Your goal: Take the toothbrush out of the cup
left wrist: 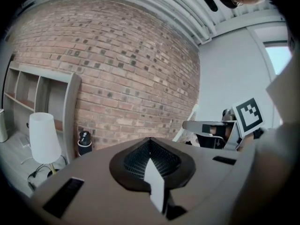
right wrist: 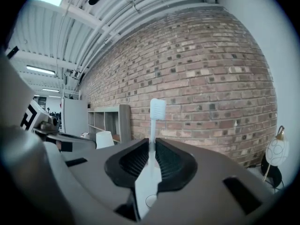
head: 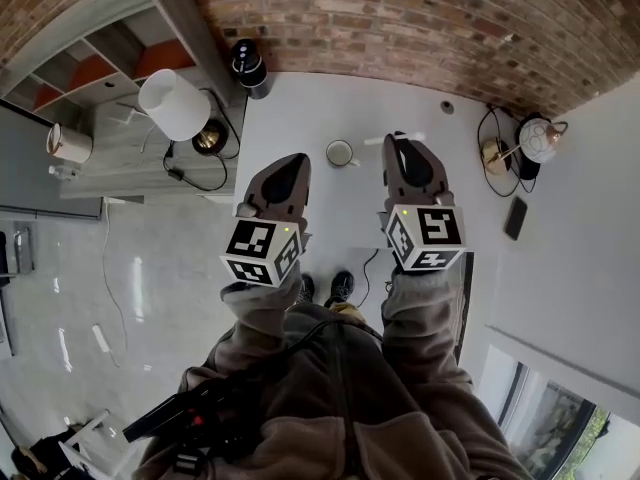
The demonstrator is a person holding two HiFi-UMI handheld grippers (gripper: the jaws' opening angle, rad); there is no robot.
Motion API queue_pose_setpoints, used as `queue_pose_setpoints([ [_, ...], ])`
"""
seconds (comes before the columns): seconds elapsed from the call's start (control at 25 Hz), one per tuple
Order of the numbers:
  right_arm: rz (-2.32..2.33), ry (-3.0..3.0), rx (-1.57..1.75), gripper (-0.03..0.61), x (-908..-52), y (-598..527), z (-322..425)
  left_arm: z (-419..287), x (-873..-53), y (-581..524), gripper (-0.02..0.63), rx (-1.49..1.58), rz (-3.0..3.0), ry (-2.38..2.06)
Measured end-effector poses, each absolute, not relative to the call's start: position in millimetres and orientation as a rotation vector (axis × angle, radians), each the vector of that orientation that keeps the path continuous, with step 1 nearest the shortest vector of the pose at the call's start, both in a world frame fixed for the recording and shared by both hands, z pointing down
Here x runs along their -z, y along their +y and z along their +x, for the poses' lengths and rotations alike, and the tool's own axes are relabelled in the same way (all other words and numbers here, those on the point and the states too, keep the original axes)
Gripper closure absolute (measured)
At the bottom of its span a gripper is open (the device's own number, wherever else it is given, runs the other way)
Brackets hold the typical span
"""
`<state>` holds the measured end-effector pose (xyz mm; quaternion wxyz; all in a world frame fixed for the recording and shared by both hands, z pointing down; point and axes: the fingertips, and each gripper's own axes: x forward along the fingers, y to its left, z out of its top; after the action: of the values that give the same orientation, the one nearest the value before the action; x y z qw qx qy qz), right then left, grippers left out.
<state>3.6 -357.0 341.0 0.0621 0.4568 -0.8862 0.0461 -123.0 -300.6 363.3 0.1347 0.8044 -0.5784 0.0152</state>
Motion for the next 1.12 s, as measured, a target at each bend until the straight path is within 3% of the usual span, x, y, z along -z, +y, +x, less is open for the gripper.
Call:
queue_pose_setpoints([
  [1.12, 1.485, -2.831, 0.327, 0.529, -183, -314, 27, -88, -211, -303, 0.611, 0.137, 2.67, -1.751],
])
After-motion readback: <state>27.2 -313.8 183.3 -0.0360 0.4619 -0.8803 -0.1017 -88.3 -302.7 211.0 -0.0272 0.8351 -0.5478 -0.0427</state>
